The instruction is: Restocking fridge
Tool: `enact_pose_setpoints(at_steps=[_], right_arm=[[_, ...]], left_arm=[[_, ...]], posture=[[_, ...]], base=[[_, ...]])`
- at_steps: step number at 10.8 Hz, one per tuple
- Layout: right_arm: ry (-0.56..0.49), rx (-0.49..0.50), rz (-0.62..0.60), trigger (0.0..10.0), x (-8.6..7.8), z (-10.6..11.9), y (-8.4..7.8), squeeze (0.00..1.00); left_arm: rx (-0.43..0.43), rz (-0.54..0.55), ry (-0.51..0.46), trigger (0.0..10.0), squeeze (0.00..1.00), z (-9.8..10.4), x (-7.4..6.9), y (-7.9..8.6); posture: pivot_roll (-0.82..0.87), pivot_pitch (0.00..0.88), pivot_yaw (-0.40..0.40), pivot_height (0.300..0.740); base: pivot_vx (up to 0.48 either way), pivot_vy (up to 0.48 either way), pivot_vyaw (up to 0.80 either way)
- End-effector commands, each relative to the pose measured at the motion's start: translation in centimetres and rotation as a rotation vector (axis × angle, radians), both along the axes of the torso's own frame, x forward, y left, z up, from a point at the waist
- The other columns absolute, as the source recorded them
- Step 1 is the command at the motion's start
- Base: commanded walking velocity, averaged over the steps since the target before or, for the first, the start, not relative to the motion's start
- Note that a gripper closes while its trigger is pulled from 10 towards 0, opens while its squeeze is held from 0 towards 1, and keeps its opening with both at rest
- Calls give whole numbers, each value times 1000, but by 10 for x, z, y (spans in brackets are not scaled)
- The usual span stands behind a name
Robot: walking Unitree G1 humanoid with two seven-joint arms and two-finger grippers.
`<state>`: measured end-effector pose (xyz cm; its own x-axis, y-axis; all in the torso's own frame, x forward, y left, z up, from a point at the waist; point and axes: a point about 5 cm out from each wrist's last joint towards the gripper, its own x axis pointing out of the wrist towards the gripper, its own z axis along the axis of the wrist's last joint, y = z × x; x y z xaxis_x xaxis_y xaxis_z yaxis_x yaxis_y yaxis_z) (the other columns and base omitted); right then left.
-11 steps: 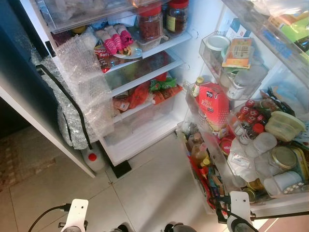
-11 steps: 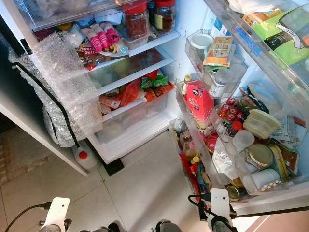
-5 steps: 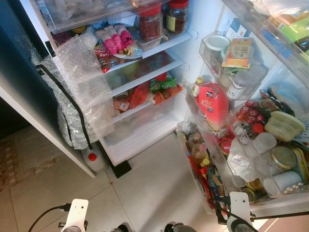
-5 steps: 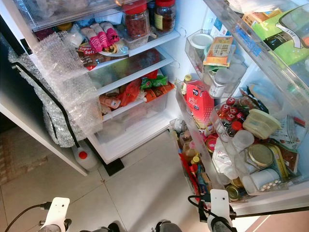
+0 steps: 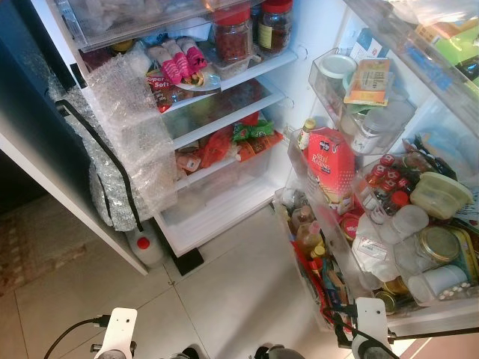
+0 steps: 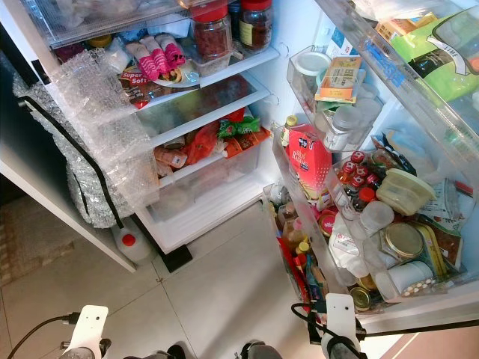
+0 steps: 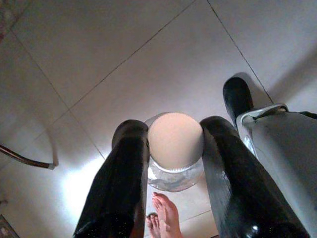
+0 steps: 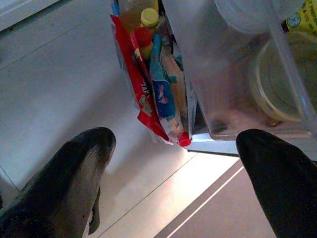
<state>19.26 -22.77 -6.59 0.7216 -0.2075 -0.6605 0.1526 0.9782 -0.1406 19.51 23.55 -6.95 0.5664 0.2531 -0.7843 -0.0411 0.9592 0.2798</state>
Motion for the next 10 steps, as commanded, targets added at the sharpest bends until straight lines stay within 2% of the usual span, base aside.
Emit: enact_pose_setpoints(at_steps=[1, 9, 10], right_arm=[[43, 2, 0, 10000, -10, -6, 0, 0], [43, 59, 6, 10000, -10, -8, 8, 0], [38, 74, -4, 10000, -10, -8, 8, 0]], left_arm=[[9, -1, 38, 10000, 0, -4, -9, 3], [-42, 39, 10, 10000, 0, -5, -10, 1], [-76, 68, -5, 10000, 0, -5, -10, 0]], posture=[[-191, 199, -7, 740], [-189, 204, -11, 740], [-188, 205, -10, 740]], base=[[0, 0, 0], [0, 0, 0], [0, 0, 0]])
